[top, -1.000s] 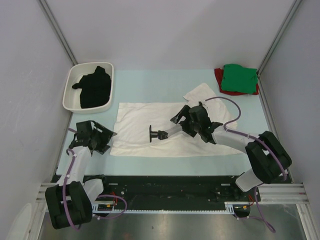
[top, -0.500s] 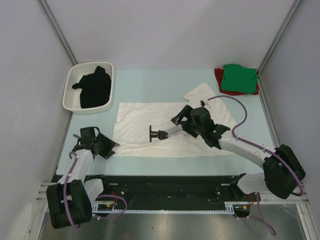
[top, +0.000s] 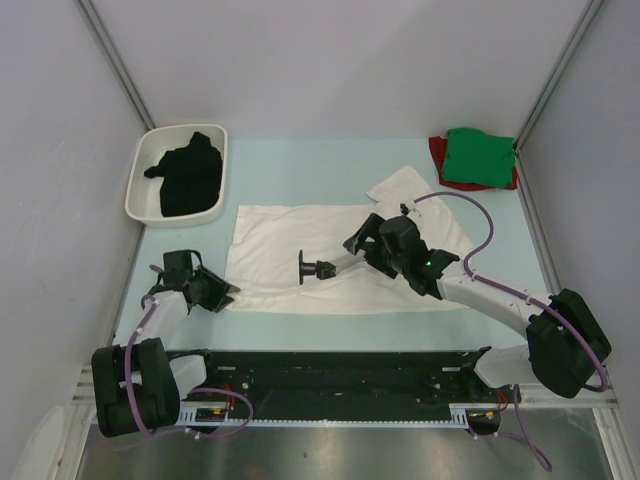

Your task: Fold and stack the t-shirts

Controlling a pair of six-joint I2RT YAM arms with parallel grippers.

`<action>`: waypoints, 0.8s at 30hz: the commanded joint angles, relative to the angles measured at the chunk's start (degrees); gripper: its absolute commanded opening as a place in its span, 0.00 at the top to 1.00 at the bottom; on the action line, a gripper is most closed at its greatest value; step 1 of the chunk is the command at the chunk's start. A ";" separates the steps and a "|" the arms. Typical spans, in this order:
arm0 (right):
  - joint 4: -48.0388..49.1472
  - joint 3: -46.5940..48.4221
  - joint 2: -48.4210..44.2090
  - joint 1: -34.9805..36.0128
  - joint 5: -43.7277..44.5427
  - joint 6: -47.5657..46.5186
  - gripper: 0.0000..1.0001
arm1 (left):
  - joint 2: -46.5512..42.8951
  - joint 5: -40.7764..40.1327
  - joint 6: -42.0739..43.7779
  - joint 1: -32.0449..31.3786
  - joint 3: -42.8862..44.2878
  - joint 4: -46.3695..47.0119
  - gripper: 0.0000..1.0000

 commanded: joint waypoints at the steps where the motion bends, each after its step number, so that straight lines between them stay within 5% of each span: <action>1: 0.36 0.83 -0.35 0.27 2.09 -0.80 0.00 | 0.63 -0.07 -0.05 -0.20 2.50 1.62 0.60; 15: 0.97 0.91 0.88 0.27 1.30 -0.97 0.00 | 1.51 -0.15 0.12 -0.28 4.62 0.82 0.61; 18: 0.71 0.91 0.70 0.18 1.56 -1.06 0.00 | 1.95 -0.24 0.04 -0.28 4.27 1.53 0.72; 22: 0.71 0.83 0.88 0.27 1.56 -1.06 0.00 | 2.74 -0.33 -0.32 -0.28 4.53 2.58 0.98; 24: 0.70 0.91 0.88 0.27 1.56 -1.15 0.01 | 3.35 -0.33 -0.49 -0.37 5.05 2.84 1.00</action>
